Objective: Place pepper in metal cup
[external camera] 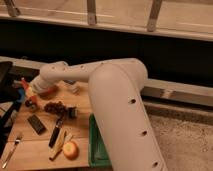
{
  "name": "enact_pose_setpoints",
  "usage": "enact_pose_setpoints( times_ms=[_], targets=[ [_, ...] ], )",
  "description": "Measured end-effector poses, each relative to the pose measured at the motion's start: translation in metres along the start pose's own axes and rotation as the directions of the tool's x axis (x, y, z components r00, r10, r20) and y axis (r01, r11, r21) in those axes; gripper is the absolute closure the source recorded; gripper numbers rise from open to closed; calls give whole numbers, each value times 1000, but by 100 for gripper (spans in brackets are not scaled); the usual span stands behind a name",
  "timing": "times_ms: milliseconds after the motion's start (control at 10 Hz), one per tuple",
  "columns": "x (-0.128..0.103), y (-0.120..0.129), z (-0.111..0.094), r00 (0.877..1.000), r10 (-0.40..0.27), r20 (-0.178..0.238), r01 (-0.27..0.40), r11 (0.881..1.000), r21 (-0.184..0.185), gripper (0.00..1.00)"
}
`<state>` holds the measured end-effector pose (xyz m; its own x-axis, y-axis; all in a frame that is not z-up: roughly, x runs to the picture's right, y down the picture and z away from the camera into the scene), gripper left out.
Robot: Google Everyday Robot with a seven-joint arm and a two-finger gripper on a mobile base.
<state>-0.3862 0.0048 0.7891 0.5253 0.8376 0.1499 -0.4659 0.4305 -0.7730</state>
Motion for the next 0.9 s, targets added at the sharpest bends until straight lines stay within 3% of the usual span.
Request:
enact_pose_setpoints(
  times_ms=[300,600,900],
  targets=[
    [-1,0,0,1000,-1,-1,1,1000,0,100],
    [-5,-16,9,1000,10,0,-10,1000,-11,100],
    [0,-22,28,1000,22,-9,-23,999,-41,100]
  ],
)
